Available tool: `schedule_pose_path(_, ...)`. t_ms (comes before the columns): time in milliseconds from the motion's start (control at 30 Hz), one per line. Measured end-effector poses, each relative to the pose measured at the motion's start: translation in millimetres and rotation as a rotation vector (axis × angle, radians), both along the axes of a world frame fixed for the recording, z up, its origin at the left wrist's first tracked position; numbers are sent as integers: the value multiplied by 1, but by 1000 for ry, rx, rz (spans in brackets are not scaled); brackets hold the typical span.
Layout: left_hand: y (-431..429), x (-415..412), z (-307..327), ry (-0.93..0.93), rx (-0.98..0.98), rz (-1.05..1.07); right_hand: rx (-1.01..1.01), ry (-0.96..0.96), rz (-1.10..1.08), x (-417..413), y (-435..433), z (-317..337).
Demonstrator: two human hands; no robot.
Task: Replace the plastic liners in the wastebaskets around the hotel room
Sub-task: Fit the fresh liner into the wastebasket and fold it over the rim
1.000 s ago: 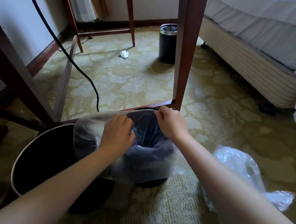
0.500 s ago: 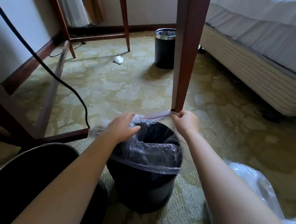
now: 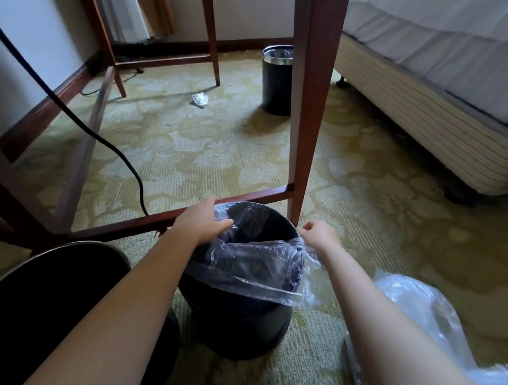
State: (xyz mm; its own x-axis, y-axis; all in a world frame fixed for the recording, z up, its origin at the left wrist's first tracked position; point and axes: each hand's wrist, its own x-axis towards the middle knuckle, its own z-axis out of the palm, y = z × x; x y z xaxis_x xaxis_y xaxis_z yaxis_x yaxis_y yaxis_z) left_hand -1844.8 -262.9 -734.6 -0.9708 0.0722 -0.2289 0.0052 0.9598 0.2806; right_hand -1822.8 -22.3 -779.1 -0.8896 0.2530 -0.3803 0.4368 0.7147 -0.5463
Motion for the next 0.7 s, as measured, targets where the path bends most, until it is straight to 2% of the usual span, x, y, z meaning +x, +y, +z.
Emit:
schedule_pose_path(133, 3, 17, 3, 316, -74, -114, -13, 237, -65, 8, -6, 28)
schedule_pose_path(300, 10, 45, 19, 525, 61, -345, 71, 448, 67, 27, -33, 47)
schedule_pose_path(500, -15, 88, 21, 527, 225, -513, 127, 724, 295, 64, -58, 48)
schedule_pose_path(600, -32, 97, 19, 490, 210, -632, 113, 881, 401, 85, -58, 47)
schedule_pose_path(700, -41, 99, 11, 477, 148, -681, 126, 933, 515, 100, -55, 44)
